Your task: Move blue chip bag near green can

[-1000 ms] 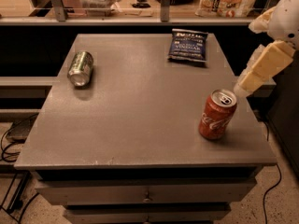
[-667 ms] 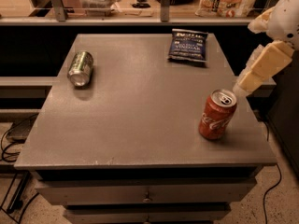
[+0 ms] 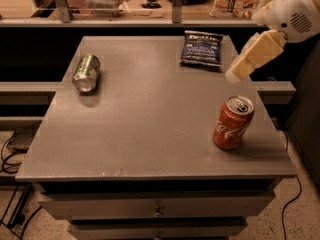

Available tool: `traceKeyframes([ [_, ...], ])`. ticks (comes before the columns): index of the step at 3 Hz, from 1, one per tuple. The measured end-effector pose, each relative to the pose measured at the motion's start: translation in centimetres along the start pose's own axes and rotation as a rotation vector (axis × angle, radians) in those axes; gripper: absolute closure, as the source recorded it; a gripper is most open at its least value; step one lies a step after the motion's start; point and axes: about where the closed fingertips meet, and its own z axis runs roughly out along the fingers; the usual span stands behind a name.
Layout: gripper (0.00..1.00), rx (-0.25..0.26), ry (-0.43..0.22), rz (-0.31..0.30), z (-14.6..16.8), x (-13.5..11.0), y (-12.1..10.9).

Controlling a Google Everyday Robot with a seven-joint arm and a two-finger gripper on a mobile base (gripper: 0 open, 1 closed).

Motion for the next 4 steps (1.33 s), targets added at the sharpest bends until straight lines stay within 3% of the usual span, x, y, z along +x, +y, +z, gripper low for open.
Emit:
traceKeyframes([
  [1,0.0,0.03,-0.067,0.025,2.5,-2.8,-2.8],
  [2,0.0,0.037,-0.068,0.039,2.7,-2.6,-3.0],
  [3,0.0,0.105,-0.079,0.163,3.9,-0.9,-4.6],
  [4,0.0,0.198,-0.112,0.315,7.1,1.4,-8.2],
])
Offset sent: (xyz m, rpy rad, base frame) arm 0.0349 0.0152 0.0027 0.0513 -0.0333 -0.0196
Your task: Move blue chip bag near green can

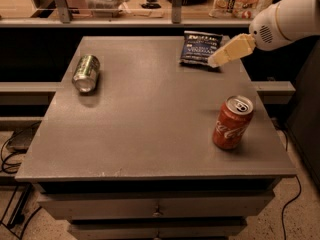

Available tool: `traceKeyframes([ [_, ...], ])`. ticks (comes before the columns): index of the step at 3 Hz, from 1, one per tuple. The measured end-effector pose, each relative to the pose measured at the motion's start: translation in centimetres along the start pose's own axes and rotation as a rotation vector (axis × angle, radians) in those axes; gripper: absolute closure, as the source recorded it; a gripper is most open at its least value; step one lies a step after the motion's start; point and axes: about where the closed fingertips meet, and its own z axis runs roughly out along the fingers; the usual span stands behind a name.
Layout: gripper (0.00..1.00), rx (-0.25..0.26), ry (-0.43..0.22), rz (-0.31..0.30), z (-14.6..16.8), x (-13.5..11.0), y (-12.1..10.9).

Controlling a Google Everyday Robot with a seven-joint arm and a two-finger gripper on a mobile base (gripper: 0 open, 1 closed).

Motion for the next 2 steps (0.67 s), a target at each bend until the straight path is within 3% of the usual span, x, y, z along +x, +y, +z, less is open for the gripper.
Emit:
traceKeyframes([
  [1,0.0,0.04,-0.014,0.056,2.48,0.35,-2.62],
  [2,0.0,0.03,-0.015,0.062,3.16,0.29,-2.39],
])
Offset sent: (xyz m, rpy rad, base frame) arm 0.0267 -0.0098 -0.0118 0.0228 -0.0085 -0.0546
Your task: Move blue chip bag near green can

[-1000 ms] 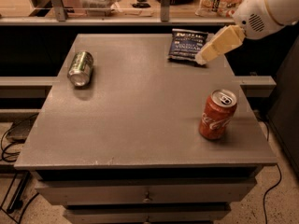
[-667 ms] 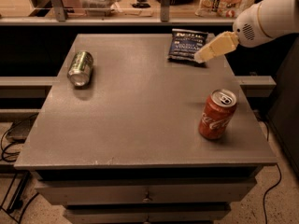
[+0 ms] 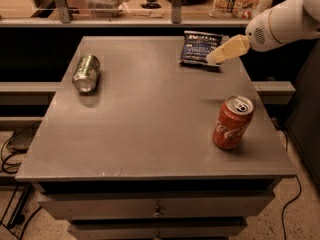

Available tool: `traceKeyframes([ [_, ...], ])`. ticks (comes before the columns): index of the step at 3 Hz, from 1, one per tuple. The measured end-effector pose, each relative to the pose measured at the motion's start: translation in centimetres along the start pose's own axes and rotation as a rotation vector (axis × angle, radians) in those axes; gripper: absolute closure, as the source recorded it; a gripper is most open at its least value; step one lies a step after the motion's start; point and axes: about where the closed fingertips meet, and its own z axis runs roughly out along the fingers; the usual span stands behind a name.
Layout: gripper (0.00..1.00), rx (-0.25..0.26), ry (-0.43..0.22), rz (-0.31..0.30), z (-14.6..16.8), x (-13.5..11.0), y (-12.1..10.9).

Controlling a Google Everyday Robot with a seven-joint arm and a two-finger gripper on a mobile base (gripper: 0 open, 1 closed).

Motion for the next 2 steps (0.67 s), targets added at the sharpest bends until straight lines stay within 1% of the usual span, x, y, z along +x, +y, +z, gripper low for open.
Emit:
traceKeyframes([
  [1,0.0,-0.033,-0.003,0.019,2.3,-0.1,0.9],
  [2,0.0,-0.058,-0.066,0.094,6.7,-1.2,1.0],
])
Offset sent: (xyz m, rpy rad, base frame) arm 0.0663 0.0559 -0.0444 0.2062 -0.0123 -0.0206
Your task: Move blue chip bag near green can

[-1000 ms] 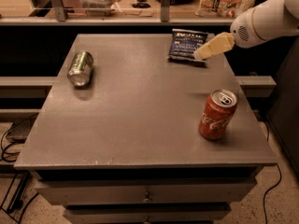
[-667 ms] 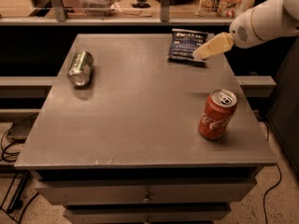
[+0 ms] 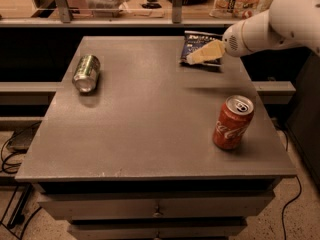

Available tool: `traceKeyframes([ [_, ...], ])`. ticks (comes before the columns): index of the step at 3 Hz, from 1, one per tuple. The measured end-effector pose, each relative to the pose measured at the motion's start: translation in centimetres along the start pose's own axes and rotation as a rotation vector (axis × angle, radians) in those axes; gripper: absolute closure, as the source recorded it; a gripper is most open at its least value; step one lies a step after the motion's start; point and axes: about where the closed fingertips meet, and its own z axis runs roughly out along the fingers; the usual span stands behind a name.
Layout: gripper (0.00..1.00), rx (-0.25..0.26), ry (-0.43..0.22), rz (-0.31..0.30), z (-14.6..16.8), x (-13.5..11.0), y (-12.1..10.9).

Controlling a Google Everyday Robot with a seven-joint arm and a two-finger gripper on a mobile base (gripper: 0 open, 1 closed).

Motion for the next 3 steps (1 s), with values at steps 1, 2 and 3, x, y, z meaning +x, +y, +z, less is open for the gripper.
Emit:
traceKeyframes([
  [1,0.0,0.007,-0.037,0.058,2.6,-0.4,-0.9],
  [2,0.0,0.003,-0.05,0.1,5.6,-0.6,-2.0],
  [3,0.0,0.011,-0.029,0.139,8.0,0.0,-3.2],
])
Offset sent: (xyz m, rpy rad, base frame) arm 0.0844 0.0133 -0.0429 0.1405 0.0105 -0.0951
